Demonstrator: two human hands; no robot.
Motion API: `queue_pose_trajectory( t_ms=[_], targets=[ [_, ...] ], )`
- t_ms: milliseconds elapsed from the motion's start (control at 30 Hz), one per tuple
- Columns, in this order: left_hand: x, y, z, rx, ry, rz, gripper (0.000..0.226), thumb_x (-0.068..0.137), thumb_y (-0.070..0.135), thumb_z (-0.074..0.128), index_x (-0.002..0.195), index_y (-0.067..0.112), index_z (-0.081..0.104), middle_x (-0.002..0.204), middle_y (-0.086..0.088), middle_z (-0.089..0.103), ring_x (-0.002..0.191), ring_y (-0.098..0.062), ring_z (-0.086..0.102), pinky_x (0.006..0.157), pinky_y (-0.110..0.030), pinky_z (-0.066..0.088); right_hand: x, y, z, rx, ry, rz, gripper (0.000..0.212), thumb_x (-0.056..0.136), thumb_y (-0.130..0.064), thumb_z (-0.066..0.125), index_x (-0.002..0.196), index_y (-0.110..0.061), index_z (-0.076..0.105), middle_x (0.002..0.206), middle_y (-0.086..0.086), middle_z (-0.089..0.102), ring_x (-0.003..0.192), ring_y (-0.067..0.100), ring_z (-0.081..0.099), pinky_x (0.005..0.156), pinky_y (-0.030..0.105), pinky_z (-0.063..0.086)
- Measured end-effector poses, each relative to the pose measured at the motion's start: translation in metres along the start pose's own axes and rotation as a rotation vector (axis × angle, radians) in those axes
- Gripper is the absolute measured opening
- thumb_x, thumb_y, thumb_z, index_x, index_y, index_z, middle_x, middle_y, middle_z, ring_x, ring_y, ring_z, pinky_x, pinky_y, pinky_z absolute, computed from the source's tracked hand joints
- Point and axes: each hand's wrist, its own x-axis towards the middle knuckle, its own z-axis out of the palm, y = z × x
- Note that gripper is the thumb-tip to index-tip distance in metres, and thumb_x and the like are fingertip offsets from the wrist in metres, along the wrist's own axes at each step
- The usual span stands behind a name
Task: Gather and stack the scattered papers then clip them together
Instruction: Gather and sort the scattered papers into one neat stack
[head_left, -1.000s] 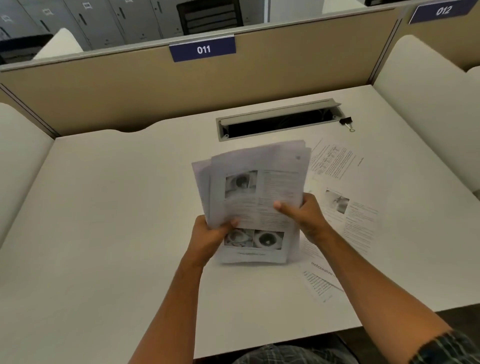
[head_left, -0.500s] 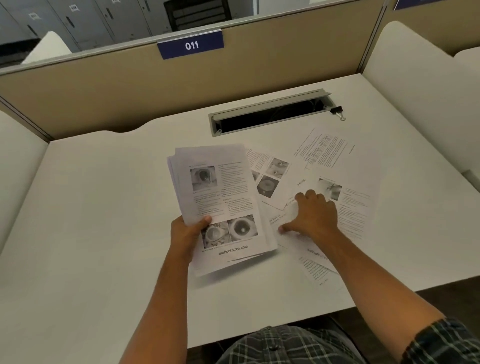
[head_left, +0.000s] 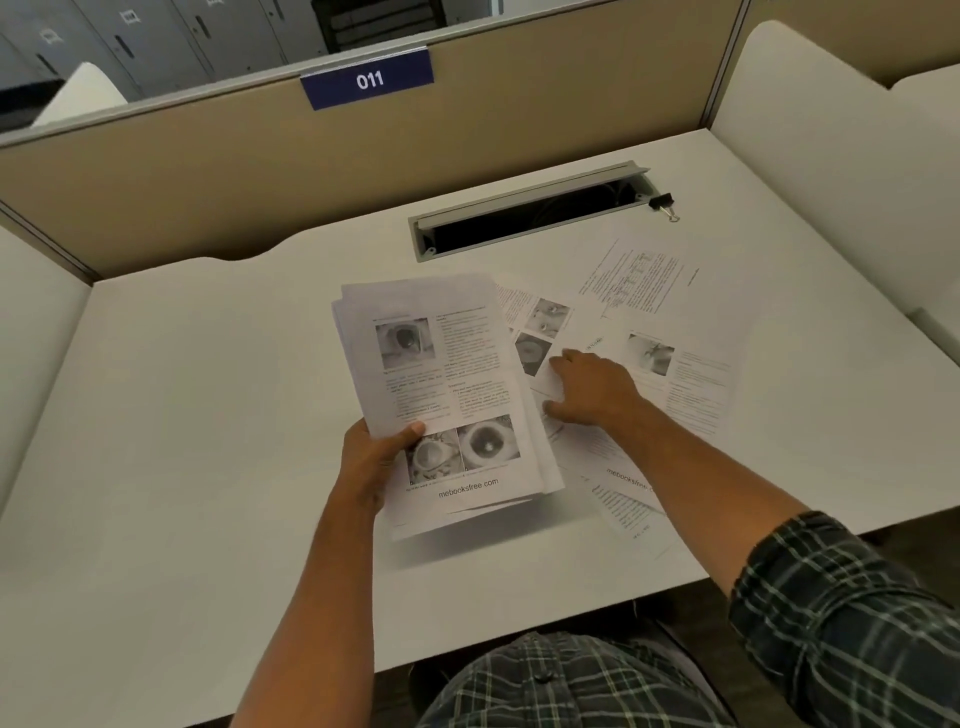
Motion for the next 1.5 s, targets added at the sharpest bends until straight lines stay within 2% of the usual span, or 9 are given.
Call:
queue_pose_trajectory(
  t_ms=[200,467,667,867,1133,1233,1333,1433,1500],
  targets=[
    [-0.003,0.002,-0.002,-0.005,-0.006,0.021,0.037,0.079,0.006,0.085,0.113,0.016,0.072,0.104,-0.004,0.081,0.090,-0.026,0.079,0.069,-0.034,0.064,0.009,-0.009,0.011,-0.279,0.073,-0.121,0.041,0.097,-0.029,0.051,0.133,-0.010,0.054,0.109,0.011,0.066,0.093,0.029,0.066,0.066,0.033,0.037],
    [-0.004,0.000,-0.002,-0.044,-0.025,0.008,0.054,0.070,0.013,0.089,0.121,0.012,0.070,0.109,-0.005,0.080,0.094,-0.028,0.079,0.072,-0.036,0.064,0.017,-0.003,0.002,-0.188,0.131,-0.003,0.022,0.099,-0.010,0.054,0.119,-0.010,0.064,0.102,0.008,0.073,0.087,0.027,0.071,0.067,0.032,0.049],
    [0.000,-0.001,-0.006,-0.095,-0.060,0.011,0.056,0.070,0.018,0.087,0.123,0.014,0.069,0.113,-0.007,0.079,0.098,-0.030,0.078,0.074,-0.039,0.064,-0.004,-0.009,-0.022,0.034,0.761,-0.034,0.006,0.088,0.000,0.072,0.094,0.003,0.070,0.065,0.017,0.068,0.046,0.031,0.064,0.043,0.029,0.049],
    [0.007,-0.004,-0.009,-0.129,-0.069,-0.005,0.059,0.071,0.016,0.085,0.127,0.015,0.066,0.117,-0.009,0.078,0.103,-0.035,0.076,0.089,-0.053,0.060,-0.028,-0.029,-0.044,0.062,1.046,-0.315,0.027,0.103,-0.011,0.056,0.119,0.004,0.072,0.074,0.015,0.072,0.051,0.024,0.061,0.045,0.031,0.051],
    [0.009,0.007,0.013,-0.069,-0.115,-0.006,0.052,0.063,0.014,0.081,0.115,0.014,0.073,0.106,-0.018,0.078,0.096,-0.039,0.076,0.075,-0.045,0.063,-0.072,-0.085,-0.003,-0.202,0.780,-1.010,0.026,0.097,-0.017,0.066,0.120,-0.007,0.072,0.090,0.010,0.075,0.068,0.025,0.070,0.058,0.034,0.053],
    [0.008,0.014,0.016,-0.081,-0.147,0.010,0.049,0.066,0.020,0.079,0.115,0.021,0.075,0.106,-0.013,0.079,0.092,-0.031,0.078,0.068,-0.037,0.063,-0.074,-0.085,0.000,-0.126,0.409,-1.137,0.050,0.103,-0.049,0.054,0.133,-0.010,0.063,0.098,0.010,0.073,0.077,0.026,0.069,0.064,0.035,0.054],
    [0.007,0.017,0.014,-0.091,-0.200,0.018,0.050,0.070,0.027,0.084,0.119,0.020,0.075,0.111,-0.014,0.078,0.099,-0.035,0.077,0.074,-0.042,0.063,-0.070,-0.075,-0.007,0.161,0.484,-0.945,0.055,0.098,-0.057,0.058,0.130,-0.012,0.067,0.098,0.007,0.075,0.080,0.025,0.069,0.066,0.037,0.055],
    [0.006,0.018,0.013,-0.115,-0.211,-0.002,0.046,0.080,0.023,0.077,0.126,0.017,0.071,0.116,-0.018,0.076,0.103,-0.042,0.074,0.082,-0.053,0.062,-0.054,-0.056,-0.015,0.457,0.752,-0.259,0.061,0.089,-0.043,0.075,0.140,-0.016,0.057,0.127,0.005,0.066,0.111,0.023,0.062,0.093,0.045,0.055],
    [0.003,0.019,0.015,-0.133,-0.222,-0.005,0.041,0.083,0.023,0.074,0.123,0.019,0.073,0.116,-0.018,0.076,0.102,-0.041,0.074,0.082,-0.053,0.063,-0.043,-0.036,-0.025,0.807,0.453,0.189,0.087,0.081,-0.049,0.082,0.151,-0.021,0.039,0.142,0.002,0.054,0.124,0.019,0.053,0.105,0.042,0.046]
  ],
)
